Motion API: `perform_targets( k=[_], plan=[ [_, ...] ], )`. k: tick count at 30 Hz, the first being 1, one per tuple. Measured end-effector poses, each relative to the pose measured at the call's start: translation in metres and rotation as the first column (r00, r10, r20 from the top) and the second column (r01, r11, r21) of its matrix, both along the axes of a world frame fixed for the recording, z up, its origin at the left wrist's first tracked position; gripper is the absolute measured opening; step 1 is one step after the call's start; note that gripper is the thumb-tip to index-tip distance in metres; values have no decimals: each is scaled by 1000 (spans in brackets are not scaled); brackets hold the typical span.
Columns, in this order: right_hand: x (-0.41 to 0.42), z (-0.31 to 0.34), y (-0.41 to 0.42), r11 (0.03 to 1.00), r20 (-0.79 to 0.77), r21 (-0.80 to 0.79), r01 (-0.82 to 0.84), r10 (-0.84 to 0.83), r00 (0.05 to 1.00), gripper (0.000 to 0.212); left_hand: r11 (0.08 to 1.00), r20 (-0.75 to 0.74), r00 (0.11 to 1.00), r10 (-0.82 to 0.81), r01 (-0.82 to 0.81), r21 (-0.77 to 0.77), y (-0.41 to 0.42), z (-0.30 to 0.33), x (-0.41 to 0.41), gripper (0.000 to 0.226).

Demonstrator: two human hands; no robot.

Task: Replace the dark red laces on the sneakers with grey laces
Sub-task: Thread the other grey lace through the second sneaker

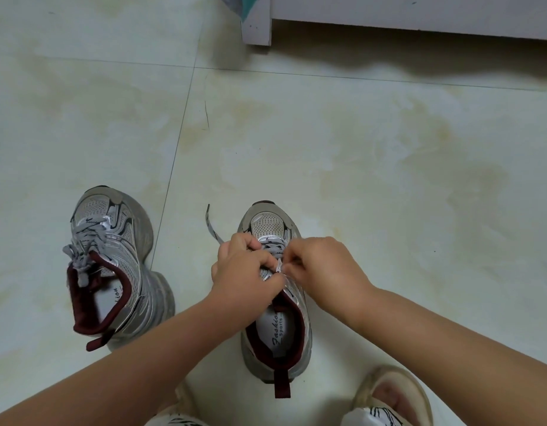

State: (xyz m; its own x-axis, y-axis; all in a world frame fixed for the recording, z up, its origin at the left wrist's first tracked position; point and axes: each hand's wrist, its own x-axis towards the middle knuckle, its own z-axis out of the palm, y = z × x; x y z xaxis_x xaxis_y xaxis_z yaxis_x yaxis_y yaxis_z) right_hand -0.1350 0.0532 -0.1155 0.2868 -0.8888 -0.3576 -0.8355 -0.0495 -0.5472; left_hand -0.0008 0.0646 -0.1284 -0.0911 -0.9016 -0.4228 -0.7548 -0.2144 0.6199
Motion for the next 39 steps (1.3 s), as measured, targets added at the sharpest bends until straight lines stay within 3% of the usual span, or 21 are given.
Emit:
perform_targets(
  k=[2,3,5,8,11,13,15,17,21,23,24,25,26,27,28,30,32,34,36,38,39],
  plan=[
    [-3,-3,-2,956,166,143,258,-280,946,13,1000,11,1000,10,-10,-14,0,-2,1,12],
    [-5,-5,-2,939,187,171,298,-327,926,15,1000,18,1000,6,-5,-19,0,-3,1,14],
    [-4,-6,2,971,92,102,216,-225,970,12,999,34,999,-19,20,-35,0,-4,2,16],
    [4,-6,9,957,-206,-252,-144,92,974,19,996,93,994,-48,55,-73,1,-5,1,12],
    [10,-1,15,921,-287,-280,-271,189,939,23,984,179,980,-85,110,-139,1,-6,-1,9],
    [11,7,15,972,-210,-166,-164,128,969,16,974,190,975,-119,151,-167,0,-6,0,11],
    [4,8,16,999,-86,-38,-12,8,996,33,968,172,972,-161,190,-166,-3,-5,2,13],
    [2,6,17,998,-25,-10,60,-60,998,32,968,141,970,-201,218,-124,-11,0,5,12],
    [2,2,21,971,134,103,217,-229,964,29,961,60,959,-276,276,13,-28,20,15,32],
    [4,2,23,969,224,100,225,-242,944,34,967,-136,967,-216,231,106,-33,37,24,26],
    [5,2,24,977,255,85,194,-210,944,34,965,-357,928,-105,182,188,-35,47,30,17],
    [6,2,24,986,274,59,158,-168,947,32,939,-587,808,42,170,300,-37,59,36,13],
    [7,1,25,992,278,23,128,-129,952,29,896,-748,633,201,190,402,-41,68,45,19],
    [7,0,25,994,280,-10,106,-99,955,25,876,-827,486,282,220,428,-44,75,53,26],
    [6,1,24,995,287,-36,97,-83,954,21,886,-864,406,299,218,409,-48,78,59,28],
    [5,1,23,995,272,-58,80,-61,960,15,907,-873,358,332,133,400,-49,78,60,22],
    [4,-2,21,995,182,-94,34,-16,983,19,916,-806,465,367,-32,399,-43,67,50,16],
    [6,-4,19,996,141,-84,22,-10,990,23,964,-634,732,250,-128,232,-34,47,39,11],
    [11,0,17,993,225,25,112,-115,968,24,1000,-314,949,-19,21,5,-22,23,39,24],
    [14,8,12,949,350,187,254,-306,885,25,966,-16,973,-229,225,-123,-10,4,40,41],
    [14,13,8,919,397,242,311,-386,833,24,958,34,969,-243,245,-146,-5,0,40,40]
  ],
)
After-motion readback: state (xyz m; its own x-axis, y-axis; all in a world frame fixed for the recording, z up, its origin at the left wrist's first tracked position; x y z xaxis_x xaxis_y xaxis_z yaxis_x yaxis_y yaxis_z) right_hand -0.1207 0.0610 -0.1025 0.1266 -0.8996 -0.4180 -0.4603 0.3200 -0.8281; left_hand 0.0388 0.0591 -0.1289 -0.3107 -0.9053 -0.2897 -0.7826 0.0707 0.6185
